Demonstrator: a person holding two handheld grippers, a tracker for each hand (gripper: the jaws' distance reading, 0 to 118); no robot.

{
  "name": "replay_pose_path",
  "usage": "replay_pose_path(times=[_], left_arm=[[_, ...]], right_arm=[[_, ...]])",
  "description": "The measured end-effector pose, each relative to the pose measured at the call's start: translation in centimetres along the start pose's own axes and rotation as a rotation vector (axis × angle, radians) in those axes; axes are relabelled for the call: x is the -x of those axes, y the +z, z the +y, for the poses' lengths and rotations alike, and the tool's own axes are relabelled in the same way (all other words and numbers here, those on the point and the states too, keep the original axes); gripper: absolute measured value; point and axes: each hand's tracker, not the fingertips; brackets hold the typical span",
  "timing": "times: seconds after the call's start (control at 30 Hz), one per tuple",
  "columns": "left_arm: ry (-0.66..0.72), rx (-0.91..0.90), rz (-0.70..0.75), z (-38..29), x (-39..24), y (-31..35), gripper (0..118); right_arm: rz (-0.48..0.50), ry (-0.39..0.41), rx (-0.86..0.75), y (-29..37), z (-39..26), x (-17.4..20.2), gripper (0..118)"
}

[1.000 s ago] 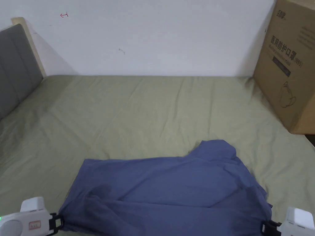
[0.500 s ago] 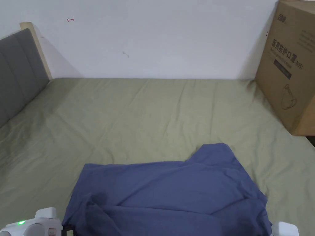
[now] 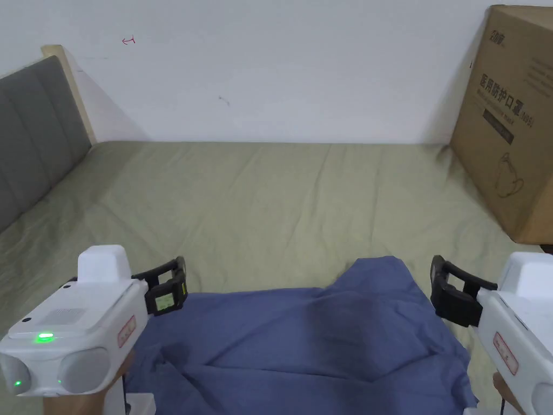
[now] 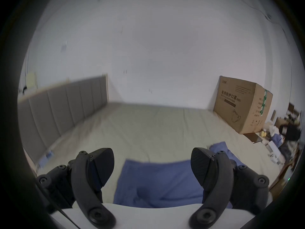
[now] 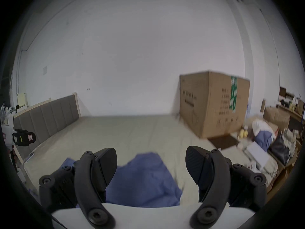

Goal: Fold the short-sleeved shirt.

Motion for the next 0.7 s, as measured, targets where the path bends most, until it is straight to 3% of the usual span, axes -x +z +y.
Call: replay_pose_path(times=[0.07, 0.13, 0.17, 0.2, 0.23, 0.27, 0.43, 0.7], left_arm=[[-0.052, -0.056, 0.0, 0.3, -1.5, 0.4, 85], [-0.072, -0.076, 0.003, 0.1, -2.4, 0.5, 59], [-0.077, -0.08, 0.002, -0.1, -2.7, 0.5, 43], [-0.073, -0.086, -0.004, -0.6, -2.7, 0.1, 14], [-0.071, -0.098, -0.015, -0.9, -2.8, 0.1, 0], [-0.06, -0.098, -0.027, -1.2, -2.9, 0.0, 0], [-0.008, -0.035, -0.06, -2.1, -1.8, -1.2, 0], [-0.054, 0.174, -0.04, -1.8, 1.2, -8.6, 0]], right_arm=[[-0.017, 0.038, -0.033, 0.1, 0.4, 0.9, 88], [-0.029, 0.053, -0.045, 0.2, 0.4, 1.7, 79], [-0.026, 0.054, -0.049, 0.2, 0.4, 1.9, 66], [-0.025, 0.055, -0.056, 0.3, 0.3, 2.1, 37], [-0.024, 0.06, -0.051, 0.2, 0.1, 2.3, 7], [-0.025, 0.061, -0.052, 0.1, 0.0, 2.3, 0], [-0.005, 0.056, -0.021, -0.8, -0.4, 1.9, 0], [-0.001, 0.064, 0.024, -4.0, -0.6, 1.6, 0]])
